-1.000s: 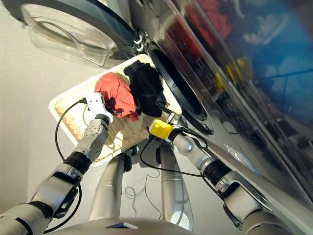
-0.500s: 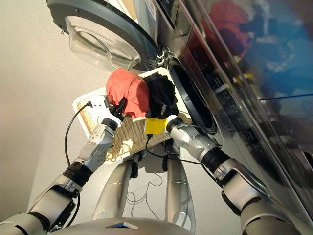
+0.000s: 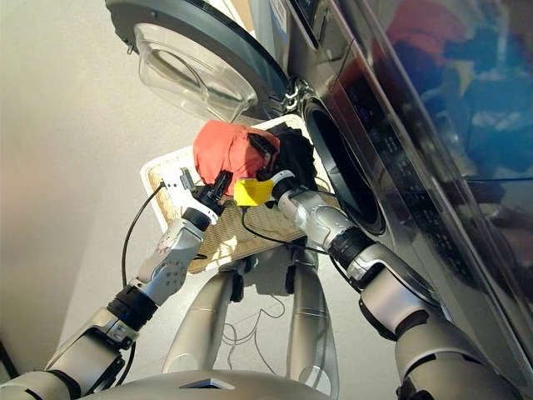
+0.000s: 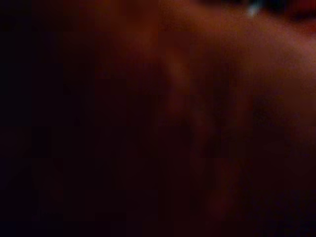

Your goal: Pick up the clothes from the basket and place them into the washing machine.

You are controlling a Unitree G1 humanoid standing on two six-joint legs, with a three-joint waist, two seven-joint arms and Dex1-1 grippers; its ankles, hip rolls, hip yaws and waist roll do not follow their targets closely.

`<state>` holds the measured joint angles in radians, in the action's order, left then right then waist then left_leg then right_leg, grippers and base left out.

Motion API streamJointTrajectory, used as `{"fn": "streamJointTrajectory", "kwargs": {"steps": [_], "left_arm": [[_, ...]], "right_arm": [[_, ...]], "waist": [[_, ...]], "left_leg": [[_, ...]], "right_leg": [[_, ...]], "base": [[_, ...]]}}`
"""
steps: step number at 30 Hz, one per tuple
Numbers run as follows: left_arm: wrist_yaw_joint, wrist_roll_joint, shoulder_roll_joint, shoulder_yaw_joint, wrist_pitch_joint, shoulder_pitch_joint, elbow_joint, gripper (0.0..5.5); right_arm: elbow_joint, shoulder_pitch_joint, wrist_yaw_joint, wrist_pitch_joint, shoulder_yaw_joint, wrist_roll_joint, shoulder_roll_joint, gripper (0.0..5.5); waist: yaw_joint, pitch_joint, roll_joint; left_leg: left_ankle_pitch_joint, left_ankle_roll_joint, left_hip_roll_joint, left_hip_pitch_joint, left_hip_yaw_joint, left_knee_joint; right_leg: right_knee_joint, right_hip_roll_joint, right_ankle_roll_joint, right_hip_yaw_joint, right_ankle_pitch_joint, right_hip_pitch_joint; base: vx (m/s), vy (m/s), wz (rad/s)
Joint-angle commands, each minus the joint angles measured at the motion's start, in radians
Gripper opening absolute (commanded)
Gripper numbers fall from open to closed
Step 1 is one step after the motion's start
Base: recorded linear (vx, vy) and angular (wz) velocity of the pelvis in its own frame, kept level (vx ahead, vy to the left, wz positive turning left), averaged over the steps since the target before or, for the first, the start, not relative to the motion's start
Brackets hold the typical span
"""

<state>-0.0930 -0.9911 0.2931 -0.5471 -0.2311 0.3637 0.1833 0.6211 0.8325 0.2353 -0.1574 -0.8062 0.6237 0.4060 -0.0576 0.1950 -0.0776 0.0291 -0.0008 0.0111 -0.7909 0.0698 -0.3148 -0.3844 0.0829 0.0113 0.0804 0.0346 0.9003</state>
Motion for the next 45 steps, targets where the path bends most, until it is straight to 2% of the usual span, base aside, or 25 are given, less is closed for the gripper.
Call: {"fn": "streamJointTrajectory", "kwargs": {"steps": [1, 4, 5, 6, 7, 12, 16, 17, 18, 20, 22, 23, 25, 26, 27, 29, 36, 37, 38, 40, 42, 43, 45], "left_arm": [[-0.056, -0.003, 0.006, -0.035, -0.019, -0.012, -0.104, 0.0], [-0.052, -0.004, -0.004, -0.032, -0.022, -0.006, -0.09, 0.0], [-0.05, -0.005, -0.009, -0.03, -0.024, -0.006, -0.085, 0.63], [-0.049, -0.005, -0.012, -0.027, -0.025, -0.005, -0.082, 2.55], [-0.049, -0.005, -0.012, -0.027, -0.025, -0.005, -0.082, 5.5], [-0.038, -0.01, -0.018, 0.008, -0.037, -0.021, -0.08, 5.5], [0.052, 0.027, -0.033, 0.124, -0.107, -0.07, -0.085, 5.5], [0.074, 0.035, -0.04, 0.156, -0.12, -0.086, -0.089, 5.5], [0.075, 0.036, -0.04, 0.155, -0.12, -0.087, -0.09, 5.5], [0.124, 0.061, -0.067, 0.229, -0.162, -0.126, -0.07, 5.5], [0.14, 0.066, -0.077, 0.239, -0.17, -0.132, -0.055, 5.5], [0.185, 0.114, -0.079, 0.264, -0.184, -0.137, -0.026, 5.5], [0.202, 0.141, -0.076, 0.275, -0.186, -0.142, -0.014, 5.5], [0.229, 0.184, -0.075, 0.295, -0.188, -0.152, 0.026, 5.5], [0.23, 0.185, -0.075, 0.295, -0.188, -0.151, 0.026, 5.5], [0.257, 0.237, -0.072, 0.311, -0.187, -0.159, 0.089, 5.5], [0.26, 0.248, -0.076, 0.325, -0.19, -0.149, 0.148, 5.5], [0.26, 0.248, -0.075, 0.324, -0.19, -0.147, 0.148, 5.5], [0.265, 0.251, -0.068, 0.321, -0.188, -0.149, 0.139, 5.5], [0.266, 0.256, -0.065, 0.316, -0.185, -0.149, 0.138, 5.5], [0.255, 0.268, -0.042, 0.302, -0.174, -0.153, 0.121, 5.5], [0.256, 0.268, -0.041, 0.302, -0.174, -0.15, 0.121, 5.5], [0.247, 0.263, -0.026, 0.286, -0.171, -0.151, 0.108, 5.5]], "right_arm": [[-0.024, 0.075, 0.04, -0.031, -0.006, 0.0, -0.074, 0.0], [-0.035, 0.063, 0.043, -0.035, -0.008, -0.004, -0.07, 0.0], [-0.038, 0.058, 0.043, -0.035, -0.006, -0.005, -0.067, 0.0], [-0.035, 0.051, 0.045, -0.037, -0.002, -0.011, -0.065, 0.0], [-0.035, 0.051, 0.045, -0.037, -0.002, -0.011, -0.065, 0.0], [-0.041, -0.011, 0.063, -0.031, 0.051, -0.065, -0.055, 0.0], [-0.019, -0.113, 0.107, -0.025, 0.157, -0.206, -0.067, 0.0], [-0.022, -0.133, 0.113, -0.026, 0.183, -0.244, -0.073, 0.0], [-0.023, -0.133, 0.112, -0.025, 0.183, -0.245, -0.073, 0.0], [-0.01, -0.183, 0.145, -0.046, 0.244, -0.373, -0.101, 0.0], [-0.002, -0.199, 0.145, -0.054, 0.262, -0.41, -0.111, 0.0], [0.019, -0.23, 0.16, -0.08, 0.316, -0.554, -0.139, 0.0], [0.016, -0.24, 0.165, -0.093, 0.335, -0.613, -0.148, 0.0], [0.028, -0.254, 0.162, -0.125, 0.383, -0.748, -0.17, 0.0], [0.028, -0.254, 0.162, -0.125, 0.383, -0.748, -0.169, 0.0], [0.049, -0.26, 0.151, -0.18, 0.45, -0.93, -0.188, 0.0], [0.094, -0.161, 0.116, -0.284, 0.601, -1.321, -0.21, 0.0], [0.097, -0.158, 0.113, -0.285, 0.602, -1.324, -0.209, 0.0], [0.105, -0.104, 0.128, -0.309, 0.652, -1.4, -0.212, 0.0], [0.116, -0.07, 0.139, -0.327, 0.686, -1.433, -0.212, 0.0], [0.147, 0.022, 0.162, -0.33, 0.735, -1.476, -0.172, 0.0], [0.152, 0.027, 0.16, -0.33, 0.736, -1.478, -0.17, 0.0], [0.184, 0.144, 0.193, -0.37, 0.8, -1.552, -0.123, 0.0]], "waist": [[0.004, -0.045, -0.027], [0.005, -0.046, -0.025], [0.006, -0.046, -0.025], [0.007, -0.047, -0.025], [0.007, -0.047, -0.025], [0.011, -0.049, -0.026], [0.01, -0.046, -0.022], [0.011, -0.044, -0.02], [0.011, -0.045, -0.02], [0.011, -0.043, -0.016], [0.011, -0.043, -0.014], [0.013, -0.04, -0.013], [0.013, -0.039, -0.014], [0.012, -0.035, -0.019], [0.012, -0.035, -0.019], [0.011, -0.027, -0.029], [-0.002, 0.0, -0.058], [-0.004, 0.0, -0.058], [-0.011, 0.009, -0.07], [-0.015, 0.012, -0.075], [-0.026, 0.019, -0.088], [-0.028, 0.019, -0.087], [-0.038, 0.024, -0.102]], "left_leg": [[0.023, 0.018, 0.022, -0.06, 0.022, -0.025], [0.024, 0.018, 0.021, -0.059, 0.022, -0.027], [0.024, 0.018, 0.021, -0.059, 0.021, -0.027], [0.024, 0.018, 0.021, -0.059, 0.02, -0.027], [0.024, 0.018, 0.021, -0.059, 0.02, -0.027], [0.024, 0.018, 0.019, -0.058, 0.021, -0.029], [0.021, 0.019, 0.017, -0.059, 0.02, -0.027], [0.019, 0.019, 0.017, -0.059, 0.02, -0.026], [0.019, 0.019, 0.017, -0.059, 0.02, -0.026], [0.017, 0.018, 0.017, -0.06, 0.02, -0.025], [0.016, 0.018, 0.017, -0.06, 0.02, -0.025], [0.013, 0.017, 0.015, -0.062, 0.022, -0.023], [0.012, 0.017, 0.015, -0.062, 0.023, -0.022], [0.01, 0.017, 0.015, -0.064, 0.024, -0.02], [0.01, 0.017, 0.015, -0.064, 0.024, -0.02], [0.009, 0.018, 0.017, -0.077, 0.022, -0.023], [0.022, 0.022, 0.018, -0.14, 0.013, -0.068], [0.023, 0.023, 0.018, -0.143, 0.014, -0.071], [0.032, 0.025, 0.018, -0.174, 0.013, -0.098], [0.04, 0.027, 0.016, -0.195, 0.015, -0.124], [0.058, 0.031, 0.015, -0.234, 0.02, -0.171], [0.06, 0.031, 0.015, -0.238, 0.021, -0.175], [0.076, 0.034, 0.013, -0.277, 0.021, -0.213]], "right_leg": [[0.098, -0.027, -0.065, 0.006, 0.034, -0.032], [0.096, -0.027, -0.065, 0.006, 0.033, -0.032], [0.097, -0.027, -0.065, 0.007, 0.032, -0.032], [0.098, -0.027, -0.065, 0.006, 0.032, -0.033], [0.098, -0.027, -0.065, 0.007, 0.032, -0.033], [0.095, -0.028, -0.064, 0.006, 0.029, -0.032], [0.094, -0.025, -0.063, 0.007, 0.032, -0.032], [0.093, -0.024, -0.063, 0.008, 0.032, -0.031], [0.093, -0.024, -0.063, 0.009, 0.031, -0.031], [0.092, -0.023, -0.061, 0.011, 0.032, -0.029], [0.093, -0.022, -0.06, 0.011, 0.032, -0.029], [0.092, -0.022, -0.059, 0.012, 0.032, -0.028], [0.091, -0.021, -0.058, 0.013, 0.032, -0.027], [0.091, -0.021, -0.057, 0.012, 0.031, -0.023], [0.091, -0.021, -0.057, 0.012, 0.031, -0.023], [0.082, -0.019, -0.056, 0.014, 0.028, -0.008], [0.023, -0.014, -0.048, 0.006, 0.01, 0.065], [0.021, -0.015, -0.048, 0.005, 0.009, 0.068], [-0.006, -0.014, -0.045, 0.001, 0.002, 0.097], [-0.027, -0.016, -0.043, -0.001, -0.004, 0.118], [-0.074, -0.017, -0.039, -0.005, -0.014, 0.161], [-0.077, -0.017, -0.039, -0.006, -0.015, 0.165], [-0.113, -0.017, -0.039, -0.015, -0.023, 0.208]], "base": [[0.0, 0.0, 0.0], [0.0, 0.0, 0.0], [0.0, 0.0, 0.0], [0.0, 0.0, 0.0], [0.0, 0.0, 0.0], [0.0, 0.0, 0.0], [0.0, 0.0, 0.0], [0.0, 0.0, 0.0], [0.0, 0.0, 0.0], [0.0, 0.0, 0.0], [0.0, 0.0, 0.0], [0.0, 0.0, 0.0], [0.0, 0.0, 0.0], [0.0, 0.0, 0.0], [0.0, 0.0, 0.0], [0.0, 0.0, 0.0], [0.0, 0.0, 0.0], [0.0, 0.0, 0.0], [0.0, 0.0, 0.0], [0.0, 0.0, 0.0], [0.0, 0.0, 0.0], [0.0, 0.0, 0.0], [0.0, 0.0, 0.0]]}}
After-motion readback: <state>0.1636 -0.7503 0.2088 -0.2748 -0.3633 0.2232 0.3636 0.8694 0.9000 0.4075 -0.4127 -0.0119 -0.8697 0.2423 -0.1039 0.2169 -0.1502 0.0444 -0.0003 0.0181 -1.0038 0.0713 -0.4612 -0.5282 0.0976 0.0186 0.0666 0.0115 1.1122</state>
